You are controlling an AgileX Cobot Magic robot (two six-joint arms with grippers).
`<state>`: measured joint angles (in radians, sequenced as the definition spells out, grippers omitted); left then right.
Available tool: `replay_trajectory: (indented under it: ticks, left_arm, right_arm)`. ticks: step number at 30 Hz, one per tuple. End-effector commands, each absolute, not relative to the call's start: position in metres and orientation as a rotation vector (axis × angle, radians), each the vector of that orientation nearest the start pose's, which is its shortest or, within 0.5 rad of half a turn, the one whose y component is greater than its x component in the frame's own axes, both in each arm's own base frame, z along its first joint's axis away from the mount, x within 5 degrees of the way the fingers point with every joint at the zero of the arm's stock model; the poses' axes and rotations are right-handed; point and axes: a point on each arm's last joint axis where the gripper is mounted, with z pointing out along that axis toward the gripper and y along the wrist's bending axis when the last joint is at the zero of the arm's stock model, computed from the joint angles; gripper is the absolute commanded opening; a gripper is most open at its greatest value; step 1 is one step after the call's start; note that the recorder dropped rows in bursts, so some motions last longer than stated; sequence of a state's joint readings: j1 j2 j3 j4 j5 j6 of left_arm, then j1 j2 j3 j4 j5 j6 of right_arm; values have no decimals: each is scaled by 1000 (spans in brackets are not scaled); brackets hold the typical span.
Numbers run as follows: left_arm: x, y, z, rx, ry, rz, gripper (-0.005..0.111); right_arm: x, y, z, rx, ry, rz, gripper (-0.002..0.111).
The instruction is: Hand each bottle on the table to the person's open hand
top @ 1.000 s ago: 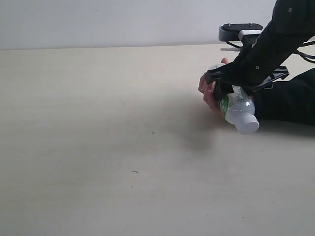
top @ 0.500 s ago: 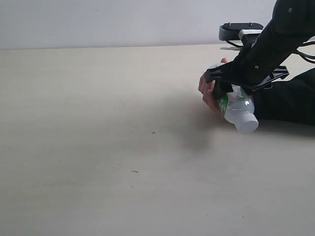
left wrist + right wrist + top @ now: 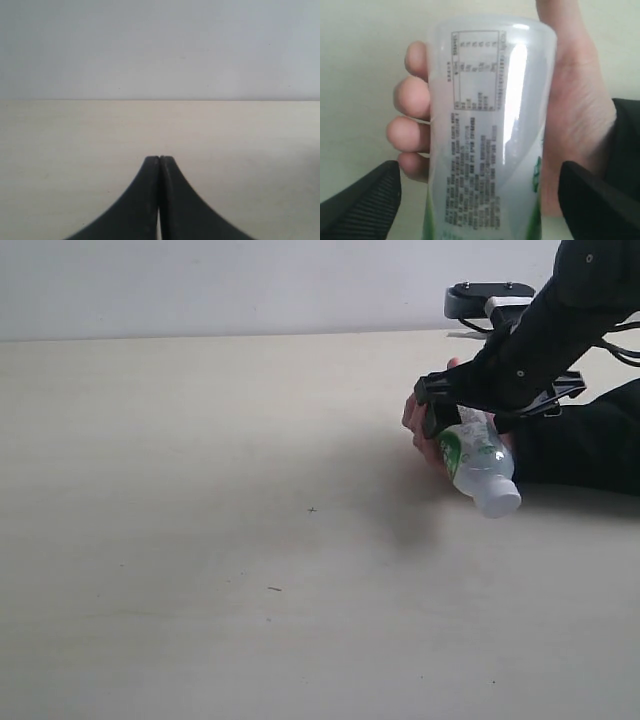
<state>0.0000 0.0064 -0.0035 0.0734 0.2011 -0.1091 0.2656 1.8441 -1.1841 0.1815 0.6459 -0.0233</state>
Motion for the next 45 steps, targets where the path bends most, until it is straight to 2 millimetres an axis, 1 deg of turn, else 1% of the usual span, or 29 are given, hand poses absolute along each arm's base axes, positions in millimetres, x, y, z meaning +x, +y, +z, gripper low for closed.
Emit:
replay_trajectory:
  ticks: [1,3,6,9,10,12,15,16,17,18,19,20,22,26,28,30,33,36,41,43,45]
  left_arm:
    - [56,1,195,-40,1681,-13,0]
    - [56,1,195,-40,1681,-13,0]
    - [56,1,195,-40,1681,-13,0]
    - [56,1,195,-40,1681,-13,0]
    - [56,1,195,-40,1681,-13,0]
    - [56,1,195,-40,1681,-13,0]
    - [56,1,195,-40,1681,-13,0]
    - [56,1,195,-40,1681,-13,0]
    - [56,1,195,-40,1681,-13,0]
    - [56,1,195,-40,1681,-13,0]
    - [56,1,195,-40,1681,-13,0]
    - [56,1,195,-40,1681,-13,0]
    - [56,1,195,-40,1681,-13,0]
    - [56,1,195,-40,1681,-13,0]
    - [56,1,195,-40,1681,-13,0]
    - [56,1,195,-40,1681,-13,0]
    - [56,1,195,-40,1681,-13,0]
    - [56,1,195,-40,1681,-13,0]
    - [56,1,195,-40,1681,-13,0]
    - [56,1,195,-40,1681,-13,0]
    - [56,1,195,-40,1681,-13,0]
  right_arm:
    - [351,106,222,-238,2709,269,81]
    - [347,106,241,-241,2665,279,81]
    - [336,103,269,-242,2593,291,81]
    - [321,100,291,-254,2573,301,80]
    - [315,99,298,-260,2575,304,78]
    - [304,96,309,-272,2583,309,67]
    - [283,91,326,-282,2563,313,35]
    - [271,87,335,-280,2525,317,23]
    - [263,85,338,-275,2496,318,11]
    - [251,81,345,-270,2449,322,3]
    - [238,77,348,-263,2405,325,1]
    - [223,73,350,-256,2362,328,0]
    - [196,65,345,-268,2298,316,0]
    - [141,49,329,-321,2158,284,0]
    - [118,42,322,-312,2084,283,0]
    - [100,37,314,-305,2030,283,0]
    - [81,31,305,-301,1978,287,0]
    - [68,28,304,-291,1932,302,0]
    - [53,26,308,-270,1857,341,0]
    - [49,25,309,-264,1840,348,0]
    - [46,25,310,-215,1834,395,0]
